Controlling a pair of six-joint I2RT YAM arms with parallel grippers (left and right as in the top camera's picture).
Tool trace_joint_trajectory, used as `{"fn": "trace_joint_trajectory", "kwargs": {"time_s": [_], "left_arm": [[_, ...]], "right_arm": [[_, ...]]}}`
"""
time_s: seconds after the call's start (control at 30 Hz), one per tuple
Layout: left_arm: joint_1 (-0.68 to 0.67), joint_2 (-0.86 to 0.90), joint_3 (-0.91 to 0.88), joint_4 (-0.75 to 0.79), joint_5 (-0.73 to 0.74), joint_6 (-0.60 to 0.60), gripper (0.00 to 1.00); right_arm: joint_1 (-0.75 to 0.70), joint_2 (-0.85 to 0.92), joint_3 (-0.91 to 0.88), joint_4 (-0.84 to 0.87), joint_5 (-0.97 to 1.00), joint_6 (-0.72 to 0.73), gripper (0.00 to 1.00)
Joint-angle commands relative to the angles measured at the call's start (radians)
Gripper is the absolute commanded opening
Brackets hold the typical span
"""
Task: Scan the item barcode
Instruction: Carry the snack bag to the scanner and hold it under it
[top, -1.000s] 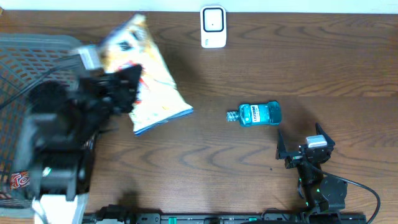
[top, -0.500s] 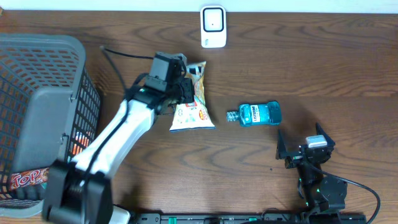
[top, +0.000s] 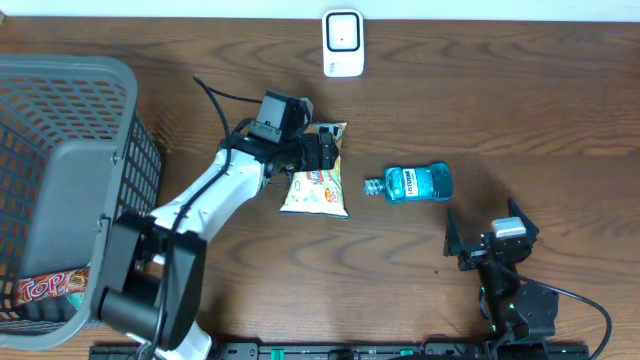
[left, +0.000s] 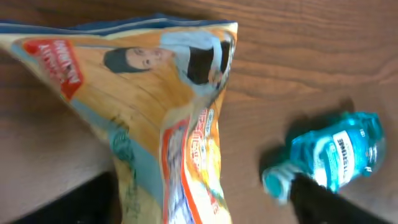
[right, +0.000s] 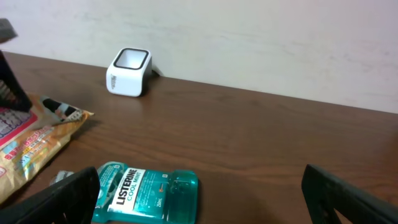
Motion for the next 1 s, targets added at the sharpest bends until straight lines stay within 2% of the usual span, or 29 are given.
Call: {"fn": "trace_joint_trajectory", "kwargs": {"time_s": [0.0,0.1,0.13,0.2,0.23,0.27,0.47,0.63,0.83,0.97], "left_arm": [[0.016,-0.129,0.083,-0.051,-0.066,0.031,0.96],[0.018,-0.237,0.109,-0.085,-0.123,0.080,0.95],[0.018,-0.267,0.108,-0.085,-0.123,0.092,0.77],[0.018,-0.318,0.108,-0.085,-0.122,0.095,0.29],[0.018,-0.330,0.108,-0.085,-0.122,0.095,0.13],[0.018,-0.338,0.108,-0.085,-0.122,0.095,0.08],[0.017,-0.262,0.077,-0.084,-0.111,0.037,0.07],[0.017,-0.097,0.066,-0.085,-0.026,0.025,0.08],[0.014,0.102,0.066,-0.093,-0.024,-0.036,0.08],[-0.007,0.238,0.066,-0.088,-0.025,-0.036,0.07]], "right_arm": [[0.004,-0.003,-0.002,-0.004,0.002,0.011,0.99],[0.004,-0.003,-0.002,-0.004,0.002,0.011,0.99],[0.004,-0.003,-0.002,-0.004,0.002,0.011,0.99],[0.004,-0.003,-0.002,-0.004,0.002,0.011,0.99],[0.004,-0.003,-0.002,-0.004,0.002,0.011,0.99],[0.004,-0.003,-0.002,-0.004,0.002,0.011,0.99],[0.004,-0.003,-0.002,-0.004,0.002,0.011,0.99],[0.004,-0.003,-0.002,-0.004,0.002,0.011,0.99],[0.004,-0.003,-0.002,-0.004,0.002,0.011,0.99],[0.004,-0.003,-0.002,-0.004,0.002,0.011,0.99]]}}
